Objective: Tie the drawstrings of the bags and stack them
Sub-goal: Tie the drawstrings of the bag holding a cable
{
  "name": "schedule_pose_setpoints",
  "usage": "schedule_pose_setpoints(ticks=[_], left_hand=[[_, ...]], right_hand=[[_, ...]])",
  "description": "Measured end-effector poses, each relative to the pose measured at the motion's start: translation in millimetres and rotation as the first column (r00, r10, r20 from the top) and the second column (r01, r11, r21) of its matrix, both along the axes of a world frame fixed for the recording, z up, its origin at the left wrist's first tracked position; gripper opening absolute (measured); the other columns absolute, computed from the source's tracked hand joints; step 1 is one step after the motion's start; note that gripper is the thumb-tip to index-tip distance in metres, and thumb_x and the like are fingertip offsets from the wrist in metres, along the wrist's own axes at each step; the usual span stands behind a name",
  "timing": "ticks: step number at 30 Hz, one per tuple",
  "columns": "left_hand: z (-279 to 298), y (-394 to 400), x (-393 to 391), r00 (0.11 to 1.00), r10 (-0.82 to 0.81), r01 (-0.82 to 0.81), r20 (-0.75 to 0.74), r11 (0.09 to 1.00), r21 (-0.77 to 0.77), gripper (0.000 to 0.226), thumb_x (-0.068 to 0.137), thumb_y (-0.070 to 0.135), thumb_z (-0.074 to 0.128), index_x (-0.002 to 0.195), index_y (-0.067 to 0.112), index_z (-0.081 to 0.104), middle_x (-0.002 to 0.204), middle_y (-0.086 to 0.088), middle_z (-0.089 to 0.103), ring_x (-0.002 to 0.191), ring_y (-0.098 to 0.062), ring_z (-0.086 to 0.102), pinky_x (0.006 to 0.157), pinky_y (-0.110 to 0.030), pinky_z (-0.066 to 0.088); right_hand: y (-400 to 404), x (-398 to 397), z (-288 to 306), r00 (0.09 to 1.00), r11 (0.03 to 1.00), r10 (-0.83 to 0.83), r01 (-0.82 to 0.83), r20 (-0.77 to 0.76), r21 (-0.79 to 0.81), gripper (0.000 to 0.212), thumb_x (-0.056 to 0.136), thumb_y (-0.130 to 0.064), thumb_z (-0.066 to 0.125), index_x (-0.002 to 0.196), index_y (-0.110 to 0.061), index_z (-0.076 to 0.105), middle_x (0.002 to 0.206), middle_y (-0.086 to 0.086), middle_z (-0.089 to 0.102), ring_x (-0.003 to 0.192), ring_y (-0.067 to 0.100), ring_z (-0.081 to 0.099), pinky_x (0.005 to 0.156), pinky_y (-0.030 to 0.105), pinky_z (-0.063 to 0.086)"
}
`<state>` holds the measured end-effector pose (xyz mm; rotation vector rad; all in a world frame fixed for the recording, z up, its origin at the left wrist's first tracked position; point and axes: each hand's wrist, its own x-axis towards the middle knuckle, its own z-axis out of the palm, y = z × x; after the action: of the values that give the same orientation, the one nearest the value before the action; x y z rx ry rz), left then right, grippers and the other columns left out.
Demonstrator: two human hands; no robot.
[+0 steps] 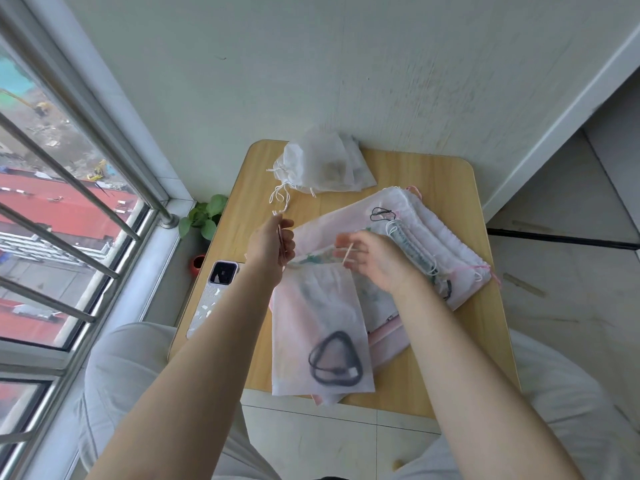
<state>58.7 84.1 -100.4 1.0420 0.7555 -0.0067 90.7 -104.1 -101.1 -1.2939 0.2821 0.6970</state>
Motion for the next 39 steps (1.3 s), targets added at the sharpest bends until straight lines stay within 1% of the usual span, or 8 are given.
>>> schedule_pose_setpoints(ticks=[4,9,14,20,25,31,35,39], left_hand=[[2,1,-7,0.994,0.105,-0.102,0.017,0.984,-0.149,0.025,0.098,0.023,0.048,0.085,0.006,0.061,0.060,-0.003,0.052,0.050,-0.016,0.052,0.058,-0.026,0.048],[-5,18,-19,0.938,0.345,-0.317,-0.012,0.846,-0.429,0.028,0.102,0.020,0.044,0.081,0.005,0.054,0.045,0.003,0.034,0.035,-0.008,0.036,0.040,-0.016,0.036],[-7,33,-31,0.993,0.087,-0.062,-0.079,0.958,0.279,0.024,0.099,0.026,0.049,0.086,0.010,0.062,0.053,0.004,0.035,0.041,-0.009,0.027,0.038,-0.019,0.024],[-1,11,-31,0.861,-0.361,0.444,-0.357,0.194,0.875,0.034,0.095,0.026,0.045,0.073,0.003,0.059,0.069,-0.013,0.058,0.062,-0.022,0.048,0.054,-0.028,0.034],[-7,8,-39,0.779,-0.328,0.542,-0.534,-0.075,0.837,0.037,0.098,0.029,0.038,0.072,0.008,0.054,0.072,-0.006,0.056,0.069,-0.026,0.055,0.052,-0.028,0.034],[-13,7,-42,0.849,-0.284,0.490,-0.446,0.104,0.865,0.040,0.100,0.029,0.040,0.072,0.004,0.055,0.074,-0.011,0.061,0.072,-0.030,0.056,0.057,-0.034,0.037],[1,14,-41,0.925,-0.329,0.365,-0.192,0.624,0.691,0.032,0.099,0.031,0.048,0.083,0.009,0.066,0.076,-0.006,0.064,0.059,-0.017,0.055,0.055,-0.028,0.044],[28,4,-31,0.944,-0.321,0.250,0.076,0.845,0.472,0.028,0.099,0.033,0.053,0.092,0.014,0.073,0.089,0.002,0.070,0.085,-0.016,0.061,0.076,-0.031,0.051]], right_hand=[[-4,4,5,0.930,0.885,-0.316,0.361,-0.190,0.293,0.021,0.097,-0.008,0.047,0.102,-0.002,0.066,0.089,0.011,0.069,0.084,0.024,0.068,0.082,0.034,0.056],[-9,1,8,0.877,0.853,-0.412,0.467,-0.246,0.235,0.034,0.092,-0.024,0.041,0.068,-0.009,0.059,0.055,0.001,0.042,0.039,0.013,0.032,0.039,0.019,0.027],[-14,-2,14,0.951,0.814,-0.039,0.209,0.308,-0.542,0.040,0.087,-0.023,0.043,0.052,-0.008,0.057,0.039,-0.004,0.047,0.039,0.017,0.042,0.044,0.021,0.033],[10,-19,9,0.634,0.237,0.751,0.005,0.186,-0.972,0.040,0.093,-0.034,0.045,0.058,-0.017,0.042,0.061,-0.001,0.044,0.066,0.025,0.047,0.056,0.026,0.033],[9,-19,5,0.646,0.193,0.733,0.103,0.213,-0.976,0.035,0.089,-0.036,0.047,0.060,-0.017,0.043,0.062,-0.003,0.044,0.064,0.022,0.048,0.050,0.024,0.027],[2,-18,8,0.677,0.225,0.691,0.132,0.254,-0.965,0.033,0.081,-0.021,0.051,0.052,-0.017,0.035,0.053,-0.002,0.034,0.051,0.019,0.033,0.046,0.023,0.019],[-7,-8,8,0.721,0.480,0.592,0.043,0.359,-0.876,0.039,0.081,-0.022,0.054,0.053,-0.019,0.027,0.053,-0.001,0.026,0.054,0.017,0.026,0.051,0.028,0.021],[12,-8,28,0.747,0.761,0.472,-0.078,0.468,-0.644,0.019,0.082,-0.021,0.063,0.065,-0.015,0.059,0.065,-0.003,0.047,0.062,0.009,0.041,0.064,0.027,0.035]])
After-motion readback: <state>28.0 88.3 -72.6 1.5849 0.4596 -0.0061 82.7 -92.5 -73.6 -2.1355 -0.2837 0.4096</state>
